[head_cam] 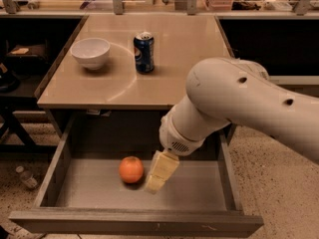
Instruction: Pick orange from top drawer and place on counter
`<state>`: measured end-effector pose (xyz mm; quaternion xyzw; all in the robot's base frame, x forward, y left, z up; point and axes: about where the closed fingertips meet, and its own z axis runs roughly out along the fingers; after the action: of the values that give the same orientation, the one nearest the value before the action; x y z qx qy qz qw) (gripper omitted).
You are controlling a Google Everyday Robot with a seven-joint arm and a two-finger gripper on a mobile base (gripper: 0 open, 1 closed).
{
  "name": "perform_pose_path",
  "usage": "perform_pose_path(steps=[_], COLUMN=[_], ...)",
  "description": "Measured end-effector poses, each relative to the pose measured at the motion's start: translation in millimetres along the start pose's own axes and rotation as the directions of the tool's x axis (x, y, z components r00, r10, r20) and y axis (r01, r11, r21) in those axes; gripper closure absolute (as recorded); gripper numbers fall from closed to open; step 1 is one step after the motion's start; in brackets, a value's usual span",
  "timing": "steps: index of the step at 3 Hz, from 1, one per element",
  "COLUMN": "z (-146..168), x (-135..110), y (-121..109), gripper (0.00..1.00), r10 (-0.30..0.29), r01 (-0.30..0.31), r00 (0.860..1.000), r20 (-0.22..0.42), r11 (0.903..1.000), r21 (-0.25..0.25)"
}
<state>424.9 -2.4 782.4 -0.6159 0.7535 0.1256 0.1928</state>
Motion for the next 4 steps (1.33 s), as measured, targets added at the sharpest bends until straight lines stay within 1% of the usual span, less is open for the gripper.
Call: perform_pose_path(steps=[1, 2, 3, 4], z=[45.2, 78.8, 80.5, 104.2], x=[-3.9, -8.7, -9.4, -10.1], y=[-10.2, -12.3, -12.7, -4.2], gripper=[0.0, 0.0, 0.0, 0.0], r10=[0.017, 0.063, 0.07, 0.07], r01=[-0.017, -0.063, -0.069, -0.068], r00=[1.0, 0.998, 0.997, 0.997], r20=[0.001, 0.011, 0.013, 0.024], r11=[0.9998, 0.9979, 0.9974, 0.9964], r21=[0.007, -0.016, -0.017, -0.05])
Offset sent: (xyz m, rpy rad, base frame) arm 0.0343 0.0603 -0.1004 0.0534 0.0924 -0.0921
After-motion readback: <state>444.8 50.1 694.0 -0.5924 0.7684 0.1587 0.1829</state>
